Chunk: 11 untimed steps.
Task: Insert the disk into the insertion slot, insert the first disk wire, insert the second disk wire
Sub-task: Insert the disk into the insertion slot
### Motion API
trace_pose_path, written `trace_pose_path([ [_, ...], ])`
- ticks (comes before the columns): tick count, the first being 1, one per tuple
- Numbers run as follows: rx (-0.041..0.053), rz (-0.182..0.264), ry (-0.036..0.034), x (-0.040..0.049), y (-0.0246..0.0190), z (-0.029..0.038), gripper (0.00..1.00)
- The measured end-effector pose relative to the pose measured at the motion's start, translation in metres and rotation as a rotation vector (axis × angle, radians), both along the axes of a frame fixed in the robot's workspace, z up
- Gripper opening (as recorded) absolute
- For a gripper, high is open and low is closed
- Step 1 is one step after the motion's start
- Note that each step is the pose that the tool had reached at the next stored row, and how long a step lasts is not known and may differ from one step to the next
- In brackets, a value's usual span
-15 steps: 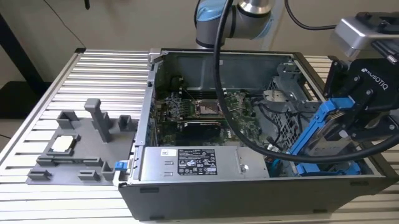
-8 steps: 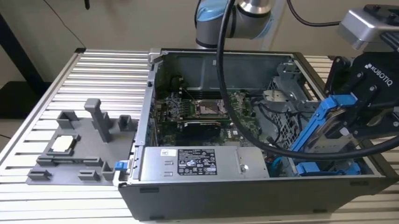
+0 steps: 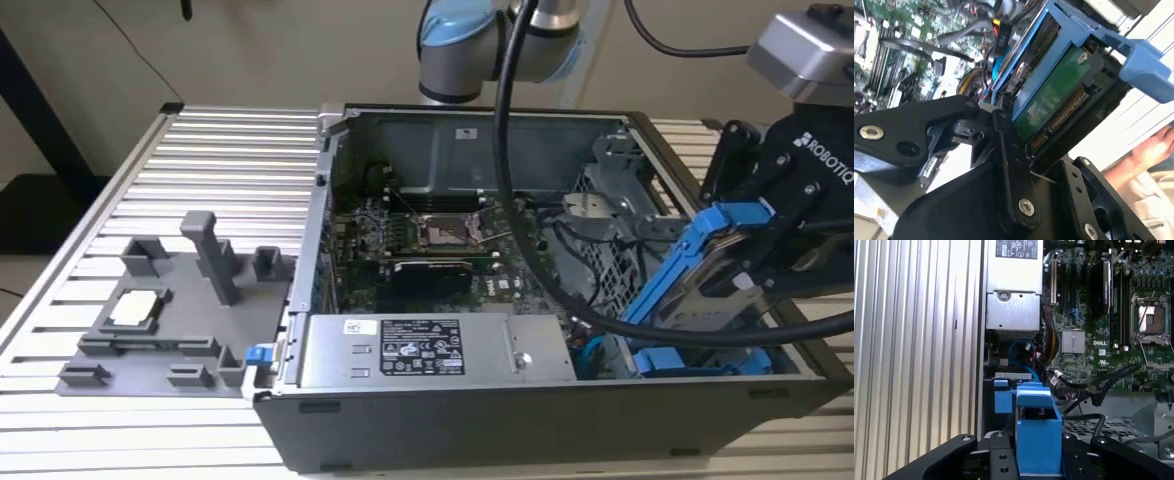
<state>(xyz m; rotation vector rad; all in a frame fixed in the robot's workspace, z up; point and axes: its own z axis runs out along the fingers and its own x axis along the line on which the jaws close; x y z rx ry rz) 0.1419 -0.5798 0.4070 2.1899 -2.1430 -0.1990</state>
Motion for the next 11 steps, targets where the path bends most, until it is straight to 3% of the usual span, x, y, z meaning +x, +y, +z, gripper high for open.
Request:
trace_pose_path([
  [2, -0.0006, 0.0, 0.0346, 0.0025, 0.0, 0.0003, 0.33],
  [3, -0.0004, 0.0, 0.0414, 0.0037, 0.0, 0.0002, 0.33],
  [8, -0.0001, 0.0, 0.0619, 0.0123, 0.0, 0.0019, 0.33],
  [11, -0.0003, 0.0, 0.0749, 0.0152, 0.0001, 0.0072, 0.33],
])
